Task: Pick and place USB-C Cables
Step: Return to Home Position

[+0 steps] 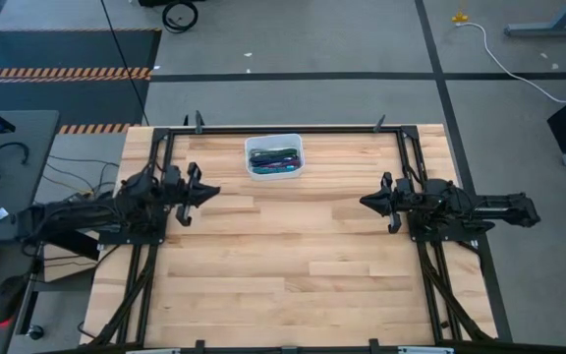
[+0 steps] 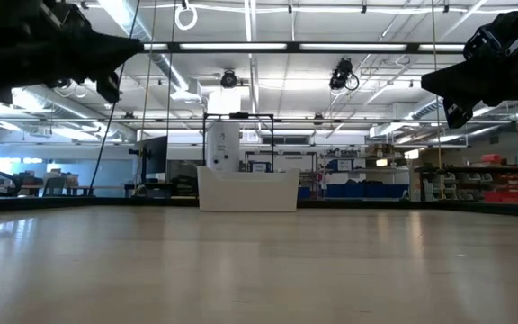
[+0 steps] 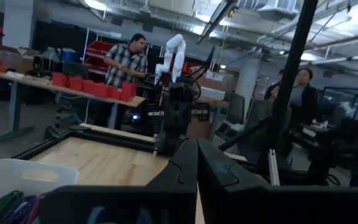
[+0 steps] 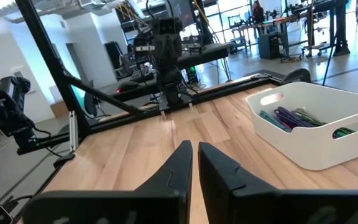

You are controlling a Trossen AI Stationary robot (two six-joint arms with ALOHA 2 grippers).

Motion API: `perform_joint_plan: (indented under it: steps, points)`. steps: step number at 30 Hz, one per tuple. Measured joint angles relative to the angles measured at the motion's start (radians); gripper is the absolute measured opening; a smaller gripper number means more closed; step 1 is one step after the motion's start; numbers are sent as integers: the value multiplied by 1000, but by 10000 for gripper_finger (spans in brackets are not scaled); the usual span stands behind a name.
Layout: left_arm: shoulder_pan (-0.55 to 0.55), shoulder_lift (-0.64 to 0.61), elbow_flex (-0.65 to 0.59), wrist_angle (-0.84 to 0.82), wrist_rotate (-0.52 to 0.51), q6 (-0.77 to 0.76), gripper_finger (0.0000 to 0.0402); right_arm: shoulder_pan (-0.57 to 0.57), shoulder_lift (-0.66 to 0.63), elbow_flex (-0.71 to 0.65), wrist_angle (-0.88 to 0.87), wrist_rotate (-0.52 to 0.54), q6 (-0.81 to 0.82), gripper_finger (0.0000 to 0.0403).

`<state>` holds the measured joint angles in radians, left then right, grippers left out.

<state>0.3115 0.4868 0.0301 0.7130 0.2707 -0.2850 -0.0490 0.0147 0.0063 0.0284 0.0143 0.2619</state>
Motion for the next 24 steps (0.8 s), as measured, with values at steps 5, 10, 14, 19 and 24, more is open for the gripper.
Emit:
perform_joint_plan:
  steps: [5,10,14,19,24]
  points:
    - [9,-57,-22,-31,29,-2,1,0,0,0,0,0,-1,32]
    - [27,-149,-22,-116,84,-41,1,0,0,0,0,0,0,32]
    - [28,-256,-22,-299,84,-56,1,0,0,0,0,0,0,32]
    - [28,-407,-22,-476,59,-37,0,0,0,0,0,0,0,32]
    - [28,-483,-23,-582,46,1,11,0,0,0,0,0,0,32]
